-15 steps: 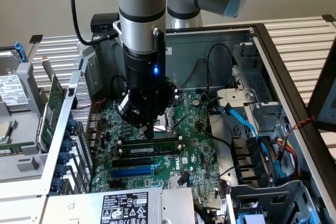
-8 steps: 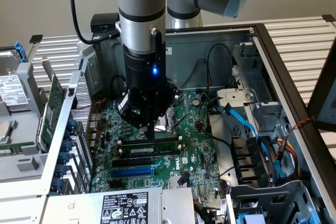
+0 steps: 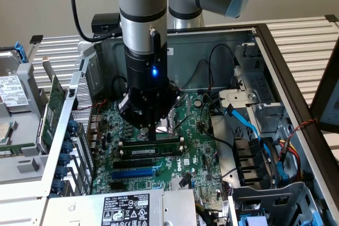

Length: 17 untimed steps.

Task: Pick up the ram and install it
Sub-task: 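Press down the ram until it locks into place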

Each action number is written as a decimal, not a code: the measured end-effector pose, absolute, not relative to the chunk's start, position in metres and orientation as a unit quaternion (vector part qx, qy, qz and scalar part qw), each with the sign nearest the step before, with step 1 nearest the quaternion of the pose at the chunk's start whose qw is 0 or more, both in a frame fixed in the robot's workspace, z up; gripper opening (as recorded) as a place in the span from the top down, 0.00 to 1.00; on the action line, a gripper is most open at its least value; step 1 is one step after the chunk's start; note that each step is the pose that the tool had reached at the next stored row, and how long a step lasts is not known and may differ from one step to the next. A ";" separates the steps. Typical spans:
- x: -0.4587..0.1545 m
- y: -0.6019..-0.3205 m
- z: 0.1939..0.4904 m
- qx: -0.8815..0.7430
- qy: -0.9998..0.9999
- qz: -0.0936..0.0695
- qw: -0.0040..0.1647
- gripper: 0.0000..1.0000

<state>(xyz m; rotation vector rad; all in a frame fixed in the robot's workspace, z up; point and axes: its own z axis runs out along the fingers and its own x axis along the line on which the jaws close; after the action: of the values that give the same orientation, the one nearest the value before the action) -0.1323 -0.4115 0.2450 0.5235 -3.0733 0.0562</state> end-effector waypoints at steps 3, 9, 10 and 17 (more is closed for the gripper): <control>-0.132 -0.411 0.245 0.150 -0.989 0.018 0.011 0.89; -0.132 -0.411 0.245 0.113 -0.993 0.018 0.010 0.89; -0.132 -0.411 0.245 0.107 -0.994 0.018 0.009 0.89; -0.132 -0.411 0.245 0.065 -0.998 0.018 0.008 0.89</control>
<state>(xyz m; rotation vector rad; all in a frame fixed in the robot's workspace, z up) -0.1323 -0.4115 0.2450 0.2032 -3.1194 0.0553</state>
